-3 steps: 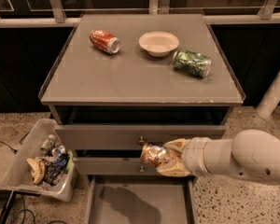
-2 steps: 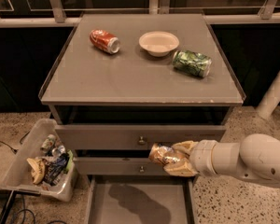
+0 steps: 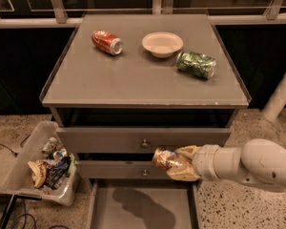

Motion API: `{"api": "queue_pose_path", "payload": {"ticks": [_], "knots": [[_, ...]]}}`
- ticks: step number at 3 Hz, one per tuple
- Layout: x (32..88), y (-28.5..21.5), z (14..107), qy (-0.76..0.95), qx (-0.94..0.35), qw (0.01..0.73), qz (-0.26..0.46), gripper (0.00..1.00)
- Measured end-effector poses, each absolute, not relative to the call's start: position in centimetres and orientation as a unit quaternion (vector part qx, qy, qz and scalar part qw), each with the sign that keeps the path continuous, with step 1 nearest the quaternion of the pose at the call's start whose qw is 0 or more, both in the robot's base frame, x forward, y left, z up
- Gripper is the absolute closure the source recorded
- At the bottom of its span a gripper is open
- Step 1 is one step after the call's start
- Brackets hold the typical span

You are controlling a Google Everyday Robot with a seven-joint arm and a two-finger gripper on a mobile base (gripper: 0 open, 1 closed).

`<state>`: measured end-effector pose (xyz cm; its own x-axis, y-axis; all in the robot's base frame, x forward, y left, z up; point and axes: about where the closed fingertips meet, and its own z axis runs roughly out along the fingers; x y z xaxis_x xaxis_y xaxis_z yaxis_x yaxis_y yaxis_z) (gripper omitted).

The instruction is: Place orange can into bottom drawer

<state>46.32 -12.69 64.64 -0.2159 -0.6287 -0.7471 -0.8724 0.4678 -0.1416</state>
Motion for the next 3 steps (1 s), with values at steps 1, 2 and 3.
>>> {"api": "queue_pose_path", "payload": {"ticks": [1, 2, 3], "knots": [[46.8, -12.2, 60.8, 0.783, -0.482, 0.365, 0.149, 1.00], [47.3, -10.6, 56.1, 0.785, -0.488, 0.352, 0.147, 1.00], [47.8, -9.5, 51.5, 0.776, -0.492, 0.359, 0.163, 1.00]]}}
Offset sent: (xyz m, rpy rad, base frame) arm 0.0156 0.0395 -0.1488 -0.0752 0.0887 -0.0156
